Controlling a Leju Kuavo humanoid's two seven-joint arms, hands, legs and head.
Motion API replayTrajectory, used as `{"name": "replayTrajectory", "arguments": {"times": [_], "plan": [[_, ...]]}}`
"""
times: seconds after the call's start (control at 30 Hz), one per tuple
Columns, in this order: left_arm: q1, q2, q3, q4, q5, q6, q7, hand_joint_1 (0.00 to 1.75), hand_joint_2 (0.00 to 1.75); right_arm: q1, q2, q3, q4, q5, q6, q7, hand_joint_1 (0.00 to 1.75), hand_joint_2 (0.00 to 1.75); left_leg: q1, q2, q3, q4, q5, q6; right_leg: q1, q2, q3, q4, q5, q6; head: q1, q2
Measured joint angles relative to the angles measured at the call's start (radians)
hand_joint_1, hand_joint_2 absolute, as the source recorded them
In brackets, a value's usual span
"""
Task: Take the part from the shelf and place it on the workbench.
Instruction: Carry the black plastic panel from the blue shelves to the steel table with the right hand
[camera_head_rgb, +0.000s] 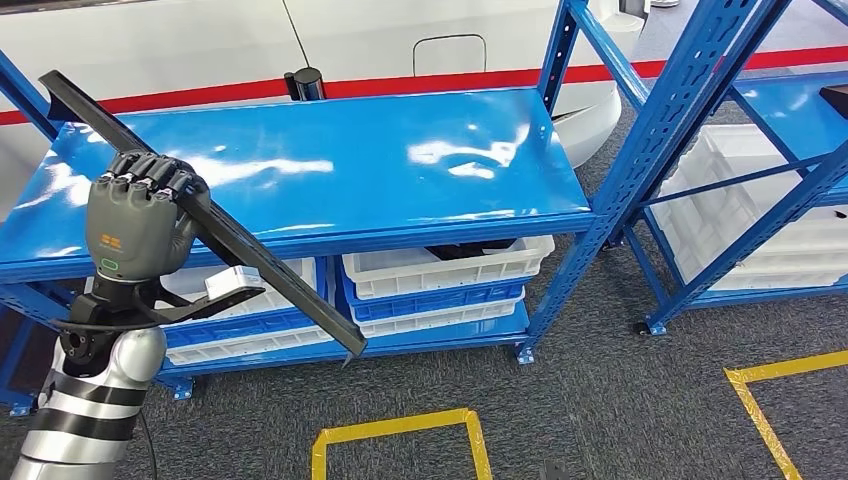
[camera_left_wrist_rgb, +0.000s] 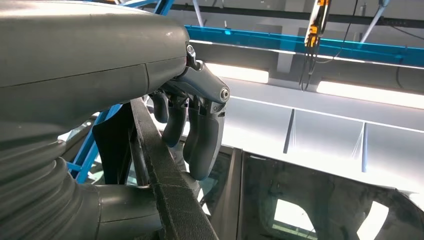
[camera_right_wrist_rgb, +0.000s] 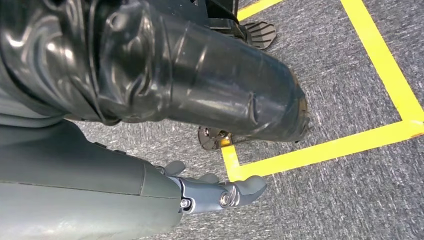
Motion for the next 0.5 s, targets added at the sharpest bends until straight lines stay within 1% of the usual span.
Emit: {"name": "replayTrajectory", "arguments": {"times": [0.43, 0.47, 0.5], "plan": [[0.010, -0.005, -0.014, 0.002, -0.007, -0.001, 0.000, 1.75, 1.75, 0.000, -0.010, -0.016, 0.000, -0.012, 0.003, 0.012, 0.00, 0.00, 0.000, 0.000, 0.000, 0.000, 0.000, 0.000, 0.000, 0.000, -0.001, 0.000, 0.000, 0.000, 0.000, 0.000], [0.010, -0.006, -0.015, 0.003, -0.007, -0.001, 0.000, 1.75, 1.75, 0.000, -0.011, -0.017, 0.000, -0.012, 0.003, 0.013, 0.00, 0.00, 0.000, 0.000, -0.001, 0.000, 0.000, 0.000, 0.000, 0.000, -0.001, 0.000, 0.000, 0.000, 0.000, 0.000], [0.010, -0.006, -0.016, 0.003, -0.007, -0.001, 0.000, 1.75, 1.75, 0.000, -0.010, -0.017, 0.000, -0.012, 0.003, 0.014, 0.00, 0.00, 0.000, 0.000, -0.002, 0.004, -0.002, 0.003, -0.006, 0.000, 0.000, -0.002, 0.002, 0.003, 0.000, 0.000]]}}
